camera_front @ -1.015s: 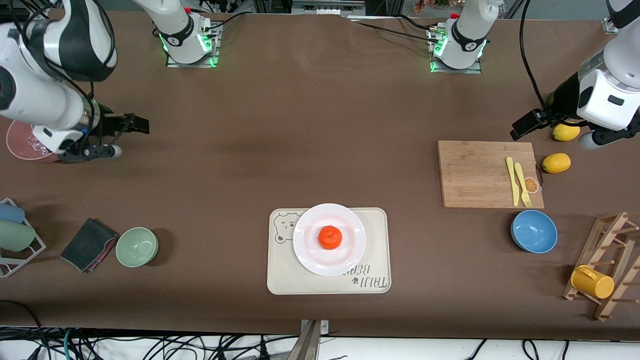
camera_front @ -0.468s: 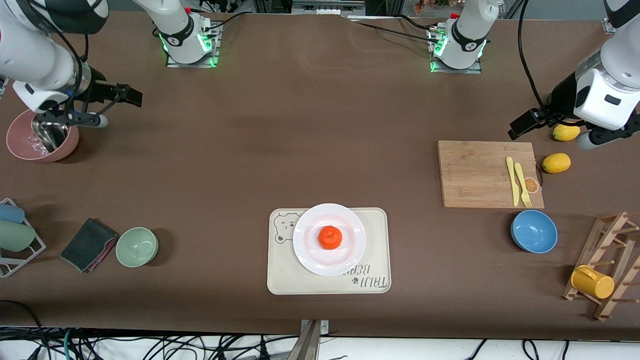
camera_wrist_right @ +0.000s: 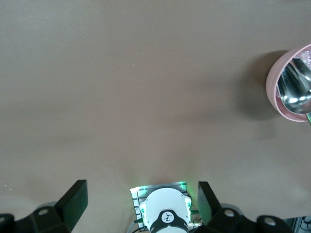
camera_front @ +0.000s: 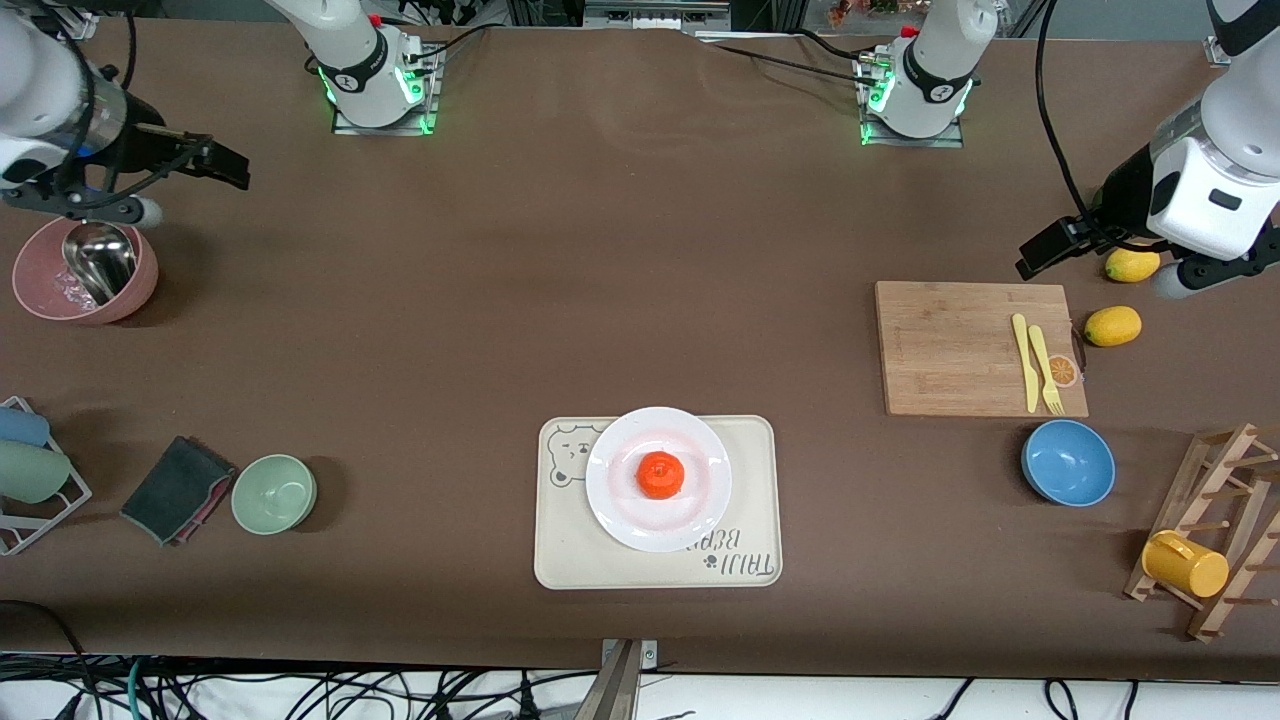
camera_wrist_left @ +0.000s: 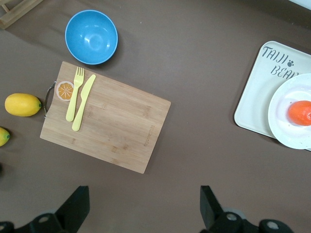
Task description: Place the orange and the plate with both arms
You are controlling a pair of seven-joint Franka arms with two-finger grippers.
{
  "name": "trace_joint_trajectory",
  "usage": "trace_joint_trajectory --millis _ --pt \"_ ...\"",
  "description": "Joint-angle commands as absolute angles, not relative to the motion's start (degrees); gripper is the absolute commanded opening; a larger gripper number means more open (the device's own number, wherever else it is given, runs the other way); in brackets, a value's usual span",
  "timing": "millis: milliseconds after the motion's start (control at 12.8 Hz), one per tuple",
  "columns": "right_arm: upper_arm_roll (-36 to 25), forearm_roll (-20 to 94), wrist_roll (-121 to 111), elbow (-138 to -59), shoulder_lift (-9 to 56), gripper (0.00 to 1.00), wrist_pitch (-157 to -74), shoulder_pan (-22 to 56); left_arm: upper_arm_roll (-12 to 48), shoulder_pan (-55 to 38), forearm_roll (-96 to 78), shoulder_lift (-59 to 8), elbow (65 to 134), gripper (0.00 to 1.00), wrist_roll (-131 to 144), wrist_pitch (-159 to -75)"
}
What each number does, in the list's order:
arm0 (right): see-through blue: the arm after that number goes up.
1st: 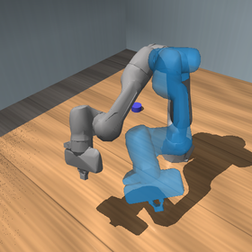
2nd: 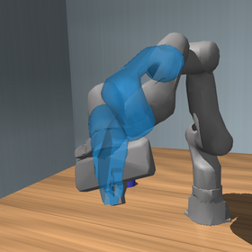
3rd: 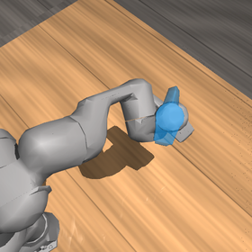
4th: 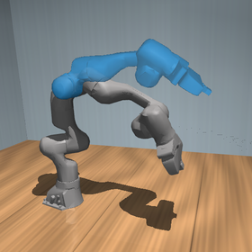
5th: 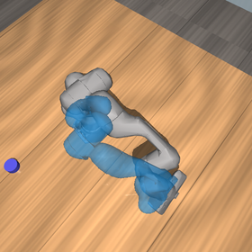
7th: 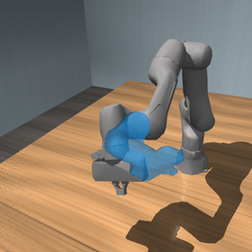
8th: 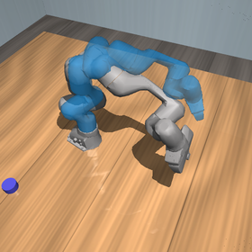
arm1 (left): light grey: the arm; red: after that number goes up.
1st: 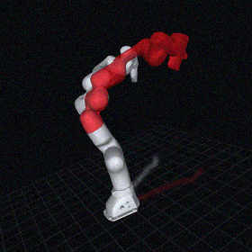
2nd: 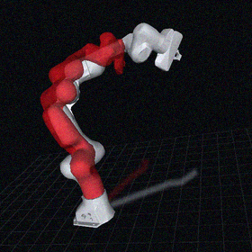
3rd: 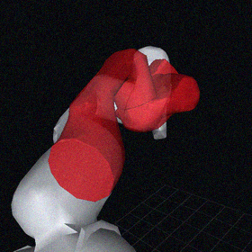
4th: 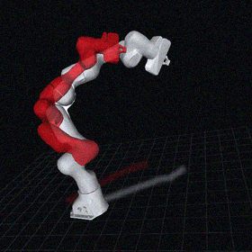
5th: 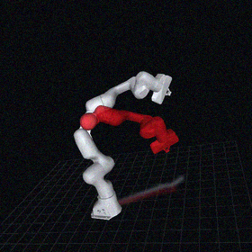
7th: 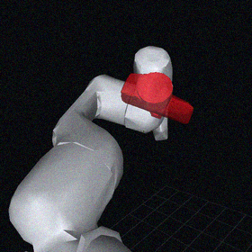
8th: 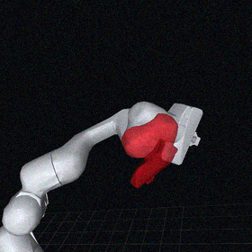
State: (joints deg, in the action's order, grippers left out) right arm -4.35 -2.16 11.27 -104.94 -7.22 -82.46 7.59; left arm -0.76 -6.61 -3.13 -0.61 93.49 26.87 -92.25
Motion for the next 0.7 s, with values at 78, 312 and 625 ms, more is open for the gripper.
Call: trace_joint_trajectory --millis 78,312,625 --pt "-5.6 -2.2 10.6 -96.3 -2.0 1.0 -78.8 7.5 -0.6 -6.4 -4.3 -1.1 92.3 1.0 26.9 -91.7" --pt "-6.4 -1.8 10.2 -91.9 1.1 1.0 -76.0 6.7 -0.6 -6.1 -4.2 -1.3 92.4 1.0 26.9 -91.7" --pt "-6.9 -1.1 10.2 -91.8 1.1 1.0 -76.0 6.7 -0.6 -6.1 -4.2 -1.3 92.4 1.0 26.9 -91.7"
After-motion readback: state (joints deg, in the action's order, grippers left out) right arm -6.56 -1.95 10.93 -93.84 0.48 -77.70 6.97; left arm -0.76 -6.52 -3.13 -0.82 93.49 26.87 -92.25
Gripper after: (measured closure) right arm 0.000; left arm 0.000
